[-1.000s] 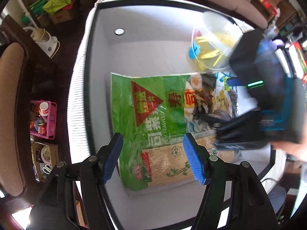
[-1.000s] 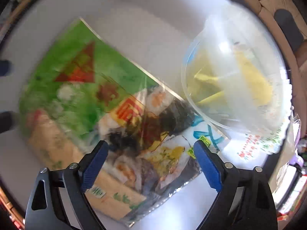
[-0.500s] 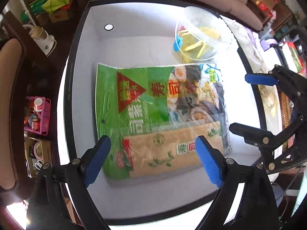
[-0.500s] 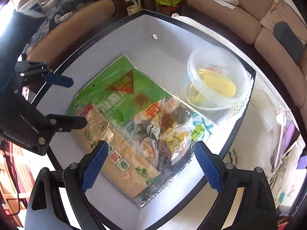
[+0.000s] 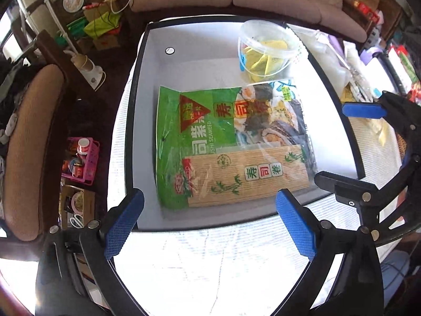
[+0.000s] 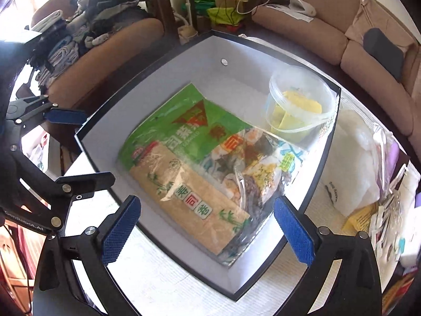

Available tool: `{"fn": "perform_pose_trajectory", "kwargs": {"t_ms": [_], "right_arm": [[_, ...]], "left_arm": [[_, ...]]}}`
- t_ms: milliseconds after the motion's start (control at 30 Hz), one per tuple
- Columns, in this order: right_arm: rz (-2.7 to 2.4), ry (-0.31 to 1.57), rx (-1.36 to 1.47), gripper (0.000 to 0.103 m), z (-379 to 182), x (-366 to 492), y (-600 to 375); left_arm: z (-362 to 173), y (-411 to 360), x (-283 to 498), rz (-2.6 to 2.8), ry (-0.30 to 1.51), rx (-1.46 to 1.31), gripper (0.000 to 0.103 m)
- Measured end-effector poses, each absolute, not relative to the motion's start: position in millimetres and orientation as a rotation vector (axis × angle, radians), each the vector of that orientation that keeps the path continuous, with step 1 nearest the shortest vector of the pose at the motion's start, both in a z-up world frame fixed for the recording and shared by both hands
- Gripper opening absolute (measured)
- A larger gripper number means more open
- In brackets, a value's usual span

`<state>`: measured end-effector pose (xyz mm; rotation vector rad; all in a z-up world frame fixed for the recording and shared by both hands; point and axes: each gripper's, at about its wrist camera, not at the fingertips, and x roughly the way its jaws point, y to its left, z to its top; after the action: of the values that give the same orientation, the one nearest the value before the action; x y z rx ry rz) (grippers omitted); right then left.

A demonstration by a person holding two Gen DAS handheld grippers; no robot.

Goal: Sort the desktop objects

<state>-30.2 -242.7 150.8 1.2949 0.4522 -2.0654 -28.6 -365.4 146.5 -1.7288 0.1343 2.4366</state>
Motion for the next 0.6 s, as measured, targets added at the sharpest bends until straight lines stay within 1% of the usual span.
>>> {"fn": "perform_pose_trajectory", "kwargs": {"t_ms": [333,600], "right_arm": [[-2.143,0.457,1.234,0.103,175.4,20.1,-214.5],[-2.209,0.409,1.218,0.103,184.2,51.8,-165.0]], "left_arm": [[170.6,-351.5,23.3,2.536,0.089,-1.623,0.103],[183.5,-313.8,62.9,2.589,0.064,-1.56,0.103]]}}
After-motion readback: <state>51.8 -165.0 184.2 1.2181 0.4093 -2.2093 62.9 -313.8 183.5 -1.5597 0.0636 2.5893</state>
